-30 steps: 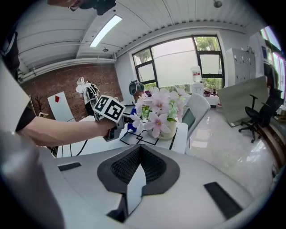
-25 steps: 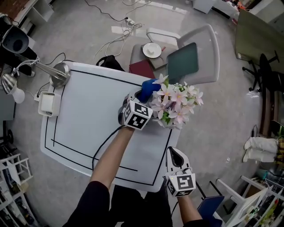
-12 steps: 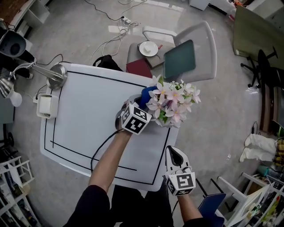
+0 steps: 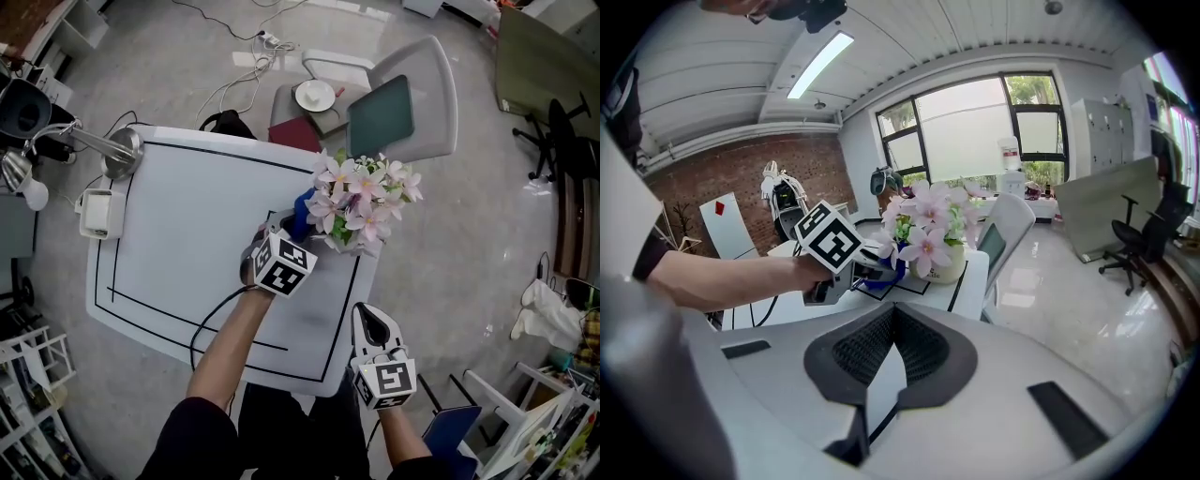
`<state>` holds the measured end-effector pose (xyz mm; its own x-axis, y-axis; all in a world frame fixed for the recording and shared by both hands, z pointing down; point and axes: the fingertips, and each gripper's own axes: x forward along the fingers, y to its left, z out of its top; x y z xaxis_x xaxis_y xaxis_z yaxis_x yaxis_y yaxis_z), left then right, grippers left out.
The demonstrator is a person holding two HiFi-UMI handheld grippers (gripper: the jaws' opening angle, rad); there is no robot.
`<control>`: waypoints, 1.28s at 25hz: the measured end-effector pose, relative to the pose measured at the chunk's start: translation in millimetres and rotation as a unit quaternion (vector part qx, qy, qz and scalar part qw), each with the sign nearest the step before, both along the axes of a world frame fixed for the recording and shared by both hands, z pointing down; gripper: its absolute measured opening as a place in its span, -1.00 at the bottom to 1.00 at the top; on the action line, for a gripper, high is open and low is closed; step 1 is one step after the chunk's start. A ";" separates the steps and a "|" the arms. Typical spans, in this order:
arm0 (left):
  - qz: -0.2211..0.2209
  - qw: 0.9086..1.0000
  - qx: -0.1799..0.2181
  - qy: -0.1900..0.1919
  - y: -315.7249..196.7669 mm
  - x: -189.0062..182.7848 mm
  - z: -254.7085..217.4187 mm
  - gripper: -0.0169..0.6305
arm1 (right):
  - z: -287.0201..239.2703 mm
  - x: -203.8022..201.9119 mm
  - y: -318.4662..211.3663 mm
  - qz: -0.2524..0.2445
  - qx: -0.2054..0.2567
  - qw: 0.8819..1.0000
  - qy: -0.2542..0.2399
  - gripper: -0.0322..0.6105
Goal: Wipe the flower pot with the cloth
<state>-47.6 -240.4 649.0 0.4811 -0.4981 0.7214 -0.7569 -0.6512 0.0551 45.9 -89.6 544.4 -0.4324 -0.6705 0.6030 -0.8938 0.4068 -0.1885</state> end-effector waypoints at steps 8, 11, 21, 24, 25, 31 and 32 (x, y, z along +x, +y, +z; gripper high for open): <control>0.004 1.000 -0.017 -0.012 45.4 10.1 5.4 -0.52 | -6.1 19.1 15.0 0.000 0.005 1.000 -0.010 -0.88; 0.016 0.999 -0.021 -0.018 68.8 18.2 8.0 -0.52 | -13.7 26.9 20.1 -0.007 0.010 1.000 -0.015 -0.88; -0.054 0.998 -0.002 0.009 150.0 44.3 -53.1 -0.52 | -54.3 69.5 38.7 -0.060 0.032 0.997 -0.033 -0.88; -0.077 0.996 0.003 0.034 162.1 59.2 -84.8 -0.52 | -63.2 70.2 44.6 -0.069 0.033 0.996 -0.035 -0.88; -0.084 0.995 0.006 0.046 164.6 63.2 -95.1 -0.52 | -68.3 69.8 47.0 -0.066 0.036 0.996 -0.038 -0.88; -0.111 0.988 0.010 0.105 201.2 60.0 -127.8 -0.52 | -98.5 54.1 82.5 -0.026 0.068 0.997 -0.040 -0.88; -0.107 0.989 0.009 0.106 211.6 56.2 -129.7 -0.52 | -102.8 47.9 92.5 -0.021 0.071 0.996 -0.040 -0.88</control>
<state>8.7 -28.8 519.3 0.5031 -0.6163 0.6059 -0.8499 -0.4800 0.2175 93.8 2.9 441.6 -0.5048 -0.7266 0.4661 -0.8598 0.4714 -0.1964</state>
